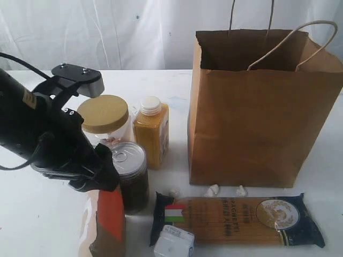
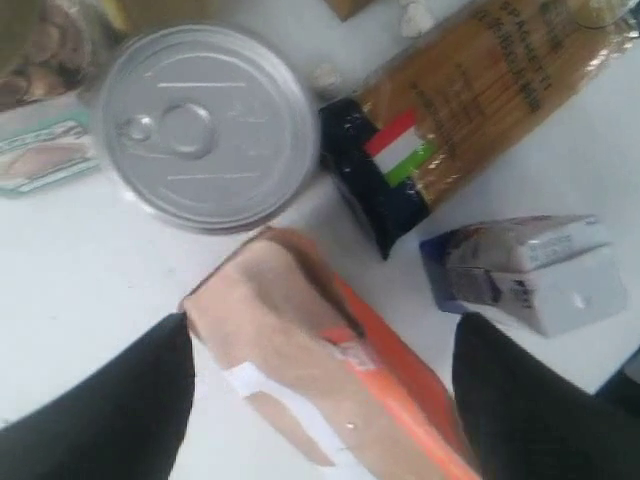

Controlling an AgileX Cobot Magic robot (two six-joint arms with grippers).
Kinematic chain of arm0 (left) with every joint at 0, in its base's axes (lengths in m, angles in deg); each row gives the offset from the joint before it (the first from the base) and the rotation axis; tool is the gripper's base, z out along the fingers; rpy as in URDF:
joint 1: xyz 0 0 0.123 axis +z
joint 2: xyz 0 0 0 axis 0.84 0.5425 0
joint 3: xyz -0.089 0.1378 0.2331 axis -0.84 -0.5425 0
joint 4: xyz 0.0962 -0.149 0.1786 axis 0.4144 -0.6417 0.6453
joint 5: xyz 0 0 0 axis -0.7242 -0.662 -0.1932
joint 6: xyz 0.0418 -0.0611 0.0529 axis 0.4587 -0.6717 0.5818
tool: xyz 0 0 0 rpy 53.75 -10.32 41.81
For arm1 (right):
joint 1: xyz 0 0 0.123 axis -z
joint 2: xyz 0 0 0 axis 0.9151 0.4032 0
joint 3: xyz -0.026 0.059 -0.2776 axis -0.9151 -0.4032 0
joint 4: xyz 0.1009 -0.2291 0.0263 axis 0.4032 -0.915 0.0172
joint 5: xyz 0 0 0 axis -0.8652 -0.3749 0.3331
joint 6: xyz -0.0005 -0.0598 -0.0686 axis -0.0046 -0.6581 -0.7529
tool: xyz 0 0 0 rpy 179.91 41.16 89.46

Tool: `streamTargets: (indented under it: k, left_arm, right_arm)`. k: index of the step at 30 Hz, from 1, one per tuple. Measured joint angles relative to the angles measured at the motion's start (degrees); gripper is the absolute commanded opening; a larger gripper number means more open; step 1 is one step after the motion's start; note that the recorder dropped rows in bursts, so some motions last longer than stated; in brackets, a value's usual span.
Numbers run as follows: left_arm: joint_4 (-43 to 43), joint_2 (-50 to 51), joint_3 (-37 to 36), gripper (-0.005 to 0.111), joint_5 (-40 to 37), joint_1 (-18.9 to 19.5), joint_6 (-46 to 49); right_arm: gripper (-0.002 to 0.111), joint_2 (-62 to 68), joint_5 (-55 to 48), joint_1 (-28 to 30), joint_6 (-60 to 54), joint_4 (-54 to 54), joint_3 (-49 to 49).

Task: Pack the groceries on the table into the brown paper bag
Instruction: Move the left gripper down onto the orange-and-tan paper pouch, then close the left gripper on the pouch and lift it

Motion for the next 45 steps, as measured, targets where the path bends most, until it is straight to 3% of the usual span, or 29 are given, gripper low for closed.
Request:
streamTargets:
  k: [6,30,34,42,45]
  left_arm:
    - [4.98,2.47,0.00,0.074,-0.81,0.00,-3.59]
    - [6.66,12.17,0.00,0.070,-5.20,0.00,-7.04]
    - [6.89,13.27,0.00,0.055,-5.00,0.00,-7.13]
    - [7.13,13.58,0.00,0.007,-5.22,0.00,-7.13]
    - [7.66,13.58,0.00,0.000,-5.99,0.00,-6.76]
  right_arm:
    - [0.000,0.00,0.00,0.00,0.00,0.00,0.00]
    - [0.000,0.00,0.00,0.00,0.00,0.00,0.00]
    - [0.000,0.00,0.00,0.00,0.00,0.00,0.00]
    - [0.000,0.00,0.00,0.00,0.00,0.00,0.00]
    - [0.000,0.00,0.00,0.00,0.00,0.00,0.00]
